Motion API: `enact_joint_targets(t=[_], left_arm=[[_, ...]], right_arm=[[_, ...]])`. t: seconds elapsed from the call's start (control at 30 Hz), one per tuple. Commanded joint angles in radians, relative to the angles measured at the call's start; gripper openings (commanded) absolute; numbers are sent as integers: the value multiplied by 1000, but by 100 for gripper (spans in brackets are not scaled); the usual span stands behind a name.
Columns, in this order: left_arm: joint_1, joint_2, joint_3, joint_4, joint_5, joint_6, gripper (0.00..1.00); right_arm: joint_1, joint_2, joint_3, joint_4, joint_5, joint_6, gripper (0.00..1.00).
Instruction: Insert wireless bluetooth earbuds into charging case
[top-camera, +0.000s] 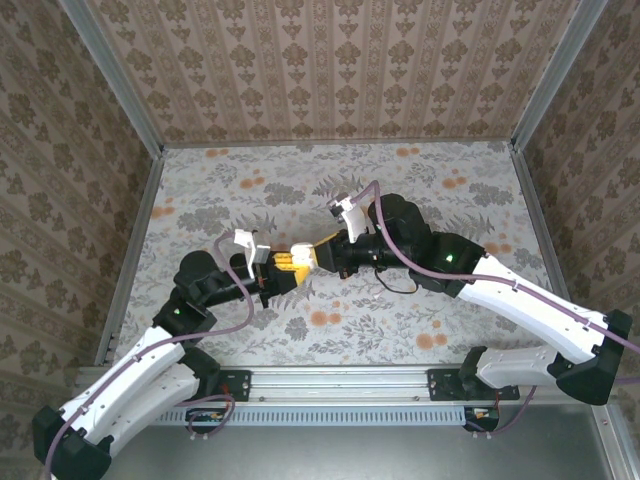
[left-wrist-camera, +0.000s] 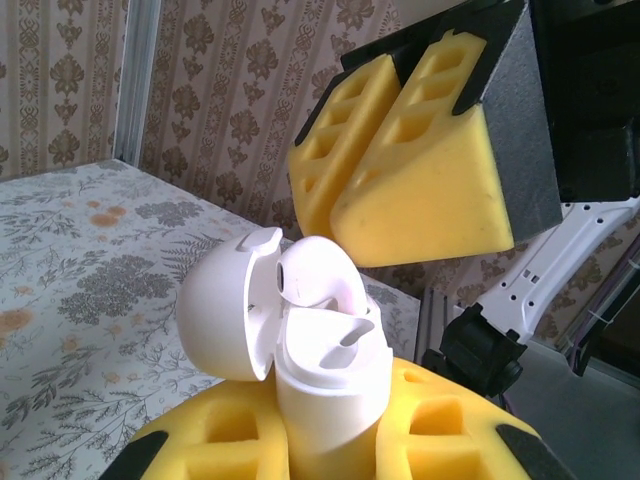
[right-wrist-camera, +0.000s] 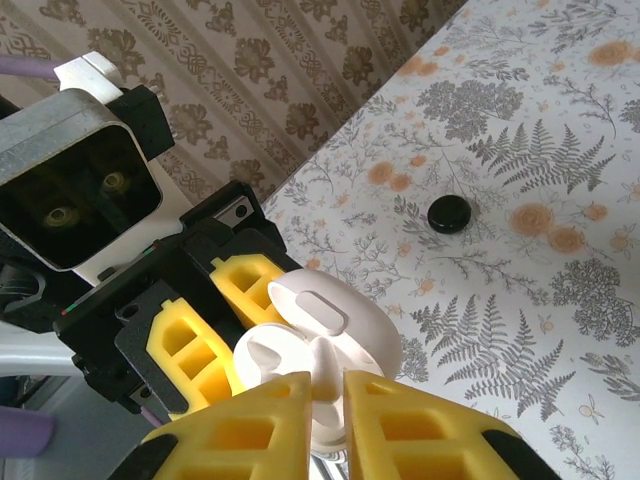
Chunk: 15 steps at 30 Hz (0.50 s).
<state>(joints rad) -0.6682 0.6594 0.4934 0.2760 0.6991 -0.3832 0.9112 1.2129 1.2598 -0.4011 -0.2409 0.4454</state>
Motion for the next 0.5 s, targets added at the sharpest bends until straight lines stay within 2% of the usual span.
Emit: enact_joint_targets(t=[0.0,0.13,0.3,0.47], left_arm=[[-11,-11,-3,67,6,56,0],[-22,-10,-27,77,-2,122,0],[-29,-3,-39,90,-10,158,0],[-30,2,-38,84,-13,174,0]], right_arm=[[7,11,24,-22,-23,-7,16],[2,-2,15,-35,-28,-5,17],[-4,-38,-16,-38,-28,-1,24],[-13,-75,-42,-42,22,25,38]])
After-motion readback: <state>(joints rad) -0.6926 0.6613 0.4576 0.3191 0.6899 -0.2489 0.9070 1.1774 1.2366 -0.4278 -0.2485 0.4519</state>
